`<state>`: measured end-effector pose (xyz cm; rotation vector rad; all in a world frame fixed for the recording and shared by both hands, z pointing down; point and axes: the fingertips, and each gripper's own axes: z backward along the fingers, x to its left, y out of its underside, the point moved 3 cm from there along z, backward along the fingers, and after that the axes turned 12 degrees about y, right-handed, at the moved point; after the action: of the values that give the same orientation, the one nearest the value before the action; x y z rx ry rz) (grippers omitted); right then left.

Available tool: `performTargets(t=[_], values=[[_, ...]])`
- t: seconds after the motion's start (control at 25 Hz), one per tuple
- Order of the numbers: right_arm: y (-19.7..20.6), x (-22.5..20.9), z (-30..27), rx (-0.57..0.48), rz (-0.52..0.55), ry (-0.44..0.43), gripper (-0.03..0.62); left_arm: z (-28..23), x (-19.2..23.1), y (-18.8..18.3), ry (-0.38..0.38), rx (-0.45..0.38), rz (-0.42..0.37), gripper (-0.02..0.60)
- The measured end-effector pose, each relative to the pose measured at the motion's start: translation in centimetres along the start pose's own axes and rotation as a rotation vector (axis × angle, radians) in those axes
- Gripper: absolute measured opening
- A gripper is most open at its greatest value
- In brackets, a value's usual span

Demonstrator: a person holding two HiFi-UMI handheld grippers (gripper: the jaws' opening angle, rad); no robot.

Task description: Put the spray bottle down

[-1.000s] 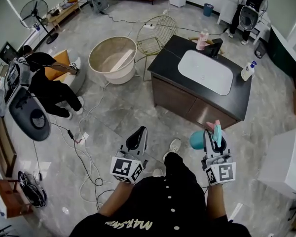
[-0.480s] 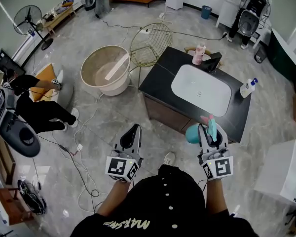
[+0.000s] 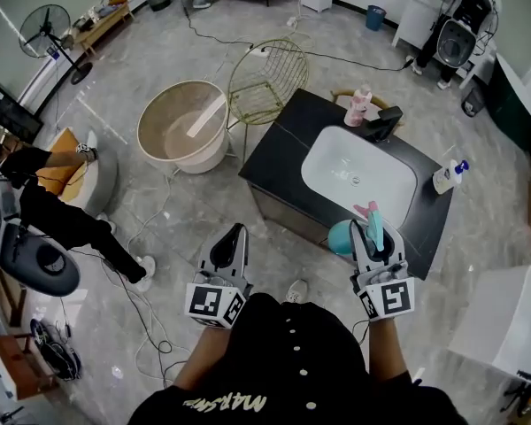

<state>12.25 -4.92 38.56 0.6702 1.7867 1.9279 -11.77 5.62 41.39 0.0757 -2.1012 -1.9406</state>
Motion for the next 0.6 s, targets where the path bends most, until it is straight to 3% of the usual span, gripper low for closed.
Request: performTargets(t=[0.32, 0.6], values=[[1.1, -0.5, -4.8, 0.014, -0.012, -0.019, 0.118, -3.0, 2.8, 0.1, -0.021, 0.012, 0.016, 0.026], [1.6, -1.2, -10.9, 0.019, 0.001, -0.010, 0.118, -8.9, 7.3, -1.0, 0.018, -0.007, 0.012, 0.026]])
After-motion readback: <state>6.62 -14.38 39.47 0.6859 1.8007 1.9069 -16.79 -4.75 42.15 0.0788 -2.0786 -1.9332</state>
